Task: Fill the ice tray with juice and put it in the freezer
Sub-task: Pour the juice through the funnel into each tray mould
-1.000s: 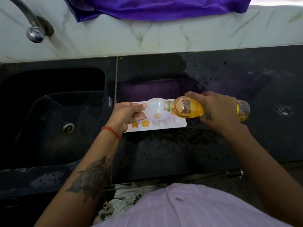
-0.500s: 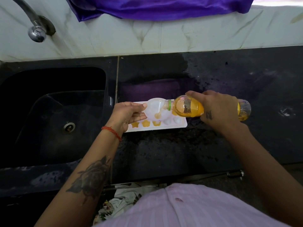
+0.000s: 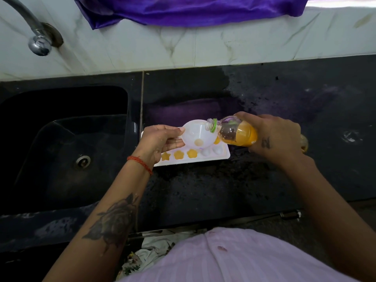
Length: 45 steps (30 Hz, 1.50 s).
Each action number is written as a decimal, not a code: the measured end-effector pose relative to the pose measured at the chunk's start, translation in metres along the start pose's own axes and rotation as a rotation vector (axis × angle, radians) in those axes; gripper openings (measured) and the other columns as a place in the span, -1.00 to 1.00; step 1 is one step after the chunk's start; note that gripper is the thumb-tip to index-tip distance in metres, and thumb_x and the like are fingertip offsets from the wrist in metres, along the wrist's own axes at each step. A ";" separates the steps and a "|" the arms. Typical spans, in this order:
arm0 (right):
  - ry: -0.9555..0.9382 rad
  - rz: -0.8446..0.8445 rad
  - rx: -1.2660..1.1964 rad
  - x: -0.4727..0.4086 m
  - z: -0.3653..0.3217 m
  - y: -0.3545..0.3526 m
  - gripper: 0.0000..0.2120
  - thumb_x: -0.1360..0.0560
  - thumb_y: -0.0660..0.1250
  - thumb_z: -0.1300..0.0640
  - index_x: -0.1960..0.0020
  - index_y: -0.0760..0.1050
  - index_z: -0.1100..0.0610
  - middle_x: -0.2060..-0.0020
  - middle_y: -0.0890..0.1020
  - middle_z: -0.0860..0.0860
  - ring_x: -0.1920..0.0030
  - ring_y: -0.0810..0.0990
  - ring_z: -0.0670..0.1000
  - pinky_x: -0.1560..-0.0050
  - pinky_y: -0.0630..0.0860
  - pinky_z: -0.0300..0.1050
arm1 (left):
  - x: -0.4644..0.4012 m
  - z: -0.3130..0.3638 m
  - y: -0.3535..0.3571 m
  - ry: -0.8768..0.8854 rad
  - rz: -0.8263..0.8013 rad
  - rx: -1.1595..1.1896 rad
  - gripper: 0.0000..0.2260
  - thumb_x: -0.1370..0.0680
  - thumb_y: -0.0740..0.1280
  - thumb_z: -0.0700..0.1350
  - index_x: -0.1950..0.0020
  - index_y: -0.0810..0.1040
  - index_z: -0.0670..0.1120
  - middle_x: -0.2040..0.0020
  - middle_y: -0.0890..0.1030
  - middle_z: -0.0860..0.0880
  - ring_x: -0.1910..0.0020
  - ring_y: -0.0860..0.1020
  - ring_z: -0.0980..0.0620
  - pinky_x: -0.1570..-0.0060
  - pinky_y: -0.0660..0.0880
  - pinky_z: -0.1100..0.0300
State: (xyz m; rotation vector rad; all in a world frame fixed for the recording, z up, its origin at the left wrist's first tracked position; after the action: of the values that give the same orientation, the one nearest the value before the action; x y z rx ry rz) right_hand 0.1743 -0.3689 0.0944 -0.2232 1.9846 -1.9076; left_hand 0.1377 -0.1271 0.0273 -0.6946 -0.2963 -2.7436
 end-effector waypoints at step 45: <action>0.018 0.025 0.032 0.005 0.025 -0.004 -0.38 -0.39 0.41 0.00 -0.38 0.25 -0.22 0.04 0.60 0.04 0.05 0.58 0.16 0.18 0.30 -0.09 | -0.011 0.000 0.031 0.004 -0.032 -0.058 -0.91 -0.40 0.47 -0.28 0.18 0.59 -0.25 0.34 0.66 -0.14 0.43 0.66 0.01 0.44 0.56 0.29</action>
State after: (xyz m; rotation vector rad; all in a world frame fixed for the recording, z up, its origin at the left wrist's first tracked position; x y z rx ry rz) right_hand 0.1787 -0.3936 0.0971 -0.1721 1.9570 -1.9306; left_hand 0.1573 -0.1532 0.0251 -0.7055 -0.2294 -2.7933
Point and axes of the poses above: each hand's wrist, its own x-axis away from the middle knuckle, its own y-axis out of the palm, z = x × y, the point moved 6 cm from there along -x, towards the middle knuckle
